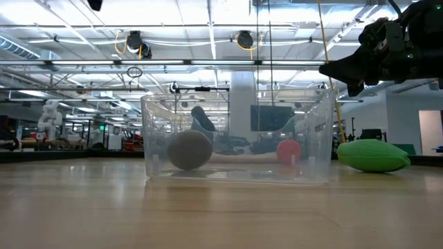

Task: Pick and placing Produce into tupperware
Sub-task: Put the tomato into the transparent bin

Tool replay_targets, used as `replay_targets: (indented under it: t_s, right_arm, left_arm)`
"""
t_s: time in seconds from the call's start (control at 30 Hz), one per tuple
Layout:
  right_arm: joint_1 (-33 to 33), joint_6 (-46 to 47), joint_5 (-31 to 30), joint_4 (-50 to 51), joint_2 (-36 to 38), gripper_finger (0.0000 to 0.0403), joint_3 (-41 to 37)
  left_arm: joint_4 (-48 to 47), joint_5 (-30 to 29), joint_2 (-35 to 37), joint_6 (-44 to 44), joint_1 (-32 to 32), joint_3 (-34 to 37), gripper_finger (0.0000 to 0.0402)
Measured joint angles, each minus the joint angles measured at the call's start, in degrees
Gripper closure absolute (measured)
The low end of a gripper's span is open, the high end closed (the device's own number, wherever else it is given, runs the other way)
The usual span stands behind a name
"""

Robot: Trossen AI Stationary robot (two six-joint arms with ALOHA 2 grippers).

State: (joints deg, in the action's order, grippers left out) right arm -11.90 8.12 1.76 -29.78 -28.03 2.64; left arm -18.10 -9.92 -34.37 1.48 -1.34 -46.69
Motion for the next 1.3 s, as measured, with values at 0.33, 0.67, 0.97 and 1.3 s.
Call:
replay_targets:
  t_s: [0.33, 0.67, 0.97, 1.3]
  right_arm:
    - [0.0, 0.1, 0.0, 0.8, 0.0, 0.0403, 0.0]
    - [0.0, -0.9, 0.0, 1.4, 0.0, 0.0403, 0.0]
    - [0.0, -1.5, 0.0, 1.4, 0.0, 0.0403, 0.0]
    - [0.0, -1.9, 0.0, 1.0, 0.0, 0.0403, 0.0]
  left_arm:
    - [15.0, 4.5, 2.0, -7.3, 0.5, 13.6, 0.0401]
    - [22.3, 10.1, 8.3, -8.9, 0.5, 24.5, 0.0401]
    - [28.1, 13.4, 9.0, -9.3, 0.5, 33.4, 0.0401]
    - [30.7, 10.0, 9.0, -8.3, 0.4, 39.6, 0.0401]
